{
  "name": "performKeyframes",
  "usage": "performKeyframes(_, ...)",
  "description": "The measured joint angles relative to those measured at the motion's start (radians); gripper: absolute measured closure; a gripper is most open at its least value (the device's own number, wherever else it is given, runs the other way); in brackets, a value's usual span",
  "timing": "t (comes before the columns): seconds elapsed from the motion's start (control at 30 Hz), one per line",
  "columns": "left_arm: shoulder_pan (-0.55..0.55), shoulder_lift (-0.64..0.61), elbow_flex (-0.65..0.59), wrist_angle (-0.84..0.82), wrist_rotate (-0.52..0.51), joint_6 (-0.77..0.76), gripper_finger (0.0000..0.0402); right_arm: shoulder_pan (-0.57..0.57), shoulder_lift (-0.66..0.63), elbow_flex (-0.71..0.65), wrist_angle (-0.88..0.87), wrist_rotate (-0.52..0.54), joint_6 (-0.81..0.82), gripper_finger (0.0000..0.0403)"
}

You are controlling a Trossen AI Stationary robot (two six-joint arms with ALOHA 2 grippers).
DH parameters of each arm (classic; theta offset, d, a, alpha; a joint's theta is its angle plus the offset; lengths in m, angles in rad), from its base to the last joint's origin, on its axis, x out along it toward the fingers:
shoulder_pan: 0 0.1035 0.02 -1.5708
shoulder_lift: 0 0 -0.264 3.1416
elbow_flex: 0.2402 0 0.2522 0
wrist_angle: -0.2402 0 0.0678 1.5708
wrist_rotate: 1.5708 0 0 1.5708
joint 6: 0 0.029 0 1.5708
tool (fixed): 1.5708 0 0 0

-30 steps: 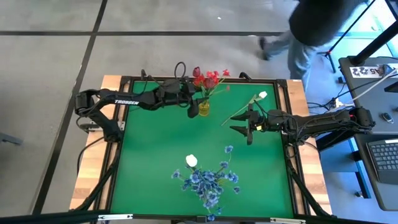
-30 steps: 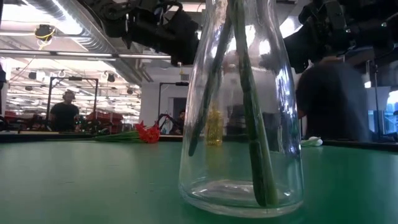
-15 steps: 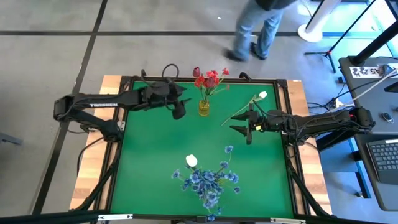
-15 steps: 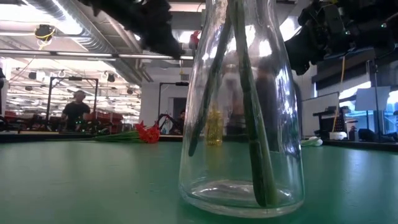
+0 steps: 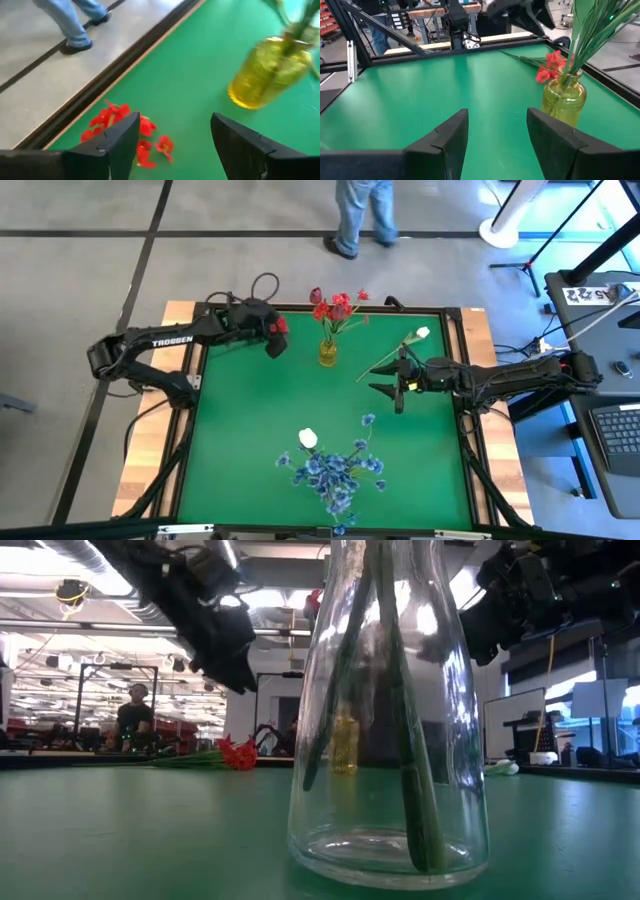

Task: Sort flowers into vase by color
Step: Put the red flowers into the yellow vase

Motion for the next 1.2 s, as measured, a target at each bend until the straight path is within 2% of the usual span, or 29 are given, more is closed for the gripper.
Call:
performKeyframes(0.3, 0.159, 0.023, -0.027, 0.033, 0.071, 0.020, 0.0162, 0.000, 0.008, 0.000, 0.002, 0.000, -0.009, 0.0204)
performKeyframes(0.6, 0.193, 0.190, -0.027, 0.017, 0.154, 0.071, 0.0162, 0.000, 0.008, 0.000, 0.004, 0.000, -0.025, 0.0204)
performKeyframes(0.77, 0.193, 0.201, -0.026, -0.035, 0.078, 0.080, 0.0162, 0.000, 0.008, 0.000, -0.001, 0.000, -0.011, 0.0204)
performKeyframes(0.9, 0.189, 0.186, -0.010, -0.136, 0.059, 0.081, 0.0162, 0.000, 0.008, 0.000, -0.003, 0.005, -0.009, 0.0204)
performKeyframes(1.03, 0.187, 0.188, -0.006, -0.222, -0.064, 0.087, 0.0163, 0.000, 0.008, 0.000, 0.007, 0.009, -0.005, 0.0204)
performKeyframes(1.2, 0.206, 0.189, -0.006, -0.245, -0.078, 0.102, 0.0163, 0.000, 0.008, -0.001, 0.046, 0.009, -0.001, 0.0204)
